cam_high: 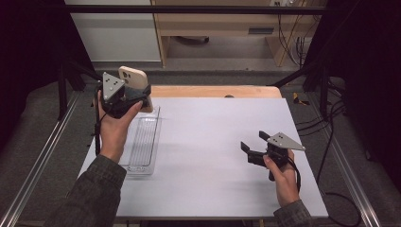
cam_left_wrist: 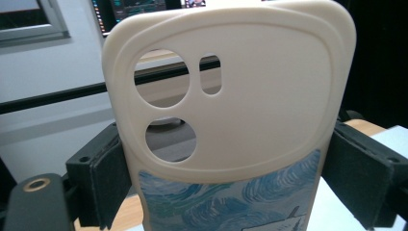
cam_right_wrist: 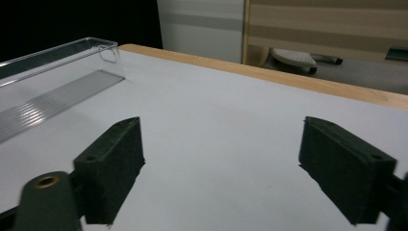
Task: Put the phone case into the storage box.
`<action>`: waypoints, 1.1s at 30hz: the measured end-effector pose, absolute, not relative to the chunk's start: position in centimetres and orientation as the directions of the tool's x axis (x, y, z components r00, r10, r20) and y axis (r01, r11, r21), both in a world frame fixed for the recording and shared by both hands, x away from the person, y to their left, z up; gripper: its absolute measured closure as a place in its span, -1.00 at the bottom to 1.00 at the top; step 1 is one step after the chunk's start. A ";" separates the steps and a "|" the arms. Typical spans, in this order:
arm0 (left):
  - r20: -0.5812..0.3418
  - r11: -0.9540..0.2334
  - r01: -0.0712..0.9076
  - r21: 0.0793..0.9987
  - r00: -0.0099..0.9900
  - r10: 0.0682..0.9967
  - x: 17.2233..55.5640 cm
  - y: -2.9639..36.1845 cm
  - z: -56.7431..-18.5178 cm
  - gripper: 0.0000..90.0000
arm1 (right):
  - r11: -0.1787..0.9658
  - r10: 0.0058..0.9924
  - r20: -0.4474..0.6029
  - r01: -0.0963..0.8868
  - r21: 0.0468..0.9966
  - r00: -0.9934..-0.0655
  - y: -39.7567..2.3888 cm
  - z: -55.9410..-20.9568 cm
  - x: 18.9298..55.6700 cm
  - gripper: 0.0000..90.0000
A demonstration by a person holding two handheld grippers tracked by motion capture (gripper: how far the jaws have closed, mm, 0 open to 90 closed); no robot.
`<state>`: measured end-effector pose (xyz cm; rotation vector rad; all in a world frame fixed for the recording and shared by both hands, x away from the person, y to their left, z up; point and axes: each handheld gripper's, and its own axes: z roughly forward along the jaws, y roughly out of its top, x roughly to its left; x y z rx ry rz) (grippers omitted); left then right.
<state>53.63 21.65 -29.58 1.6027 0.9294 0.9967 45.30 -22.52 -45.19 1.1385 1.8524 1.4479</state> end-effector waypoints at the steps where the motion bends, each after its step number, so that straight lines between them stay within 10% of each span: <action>1: 0.159 -0.209 0.103 0.972 0.363 0.918 53.9 21.8 -29.6 -0.76 | 0.077 0.854 0.090 0.296 0.952 -0.512 -22.5 -45.2 45.2 -0.76; 33: 0.126 -0.171 0.153 0.973 0.264 0.956 58.9 22.0 -30.5 -0.76 | 0.001 0.846 0.131 0.248 0.969 -0.517 -24.4 -48.5 42.2 -0.93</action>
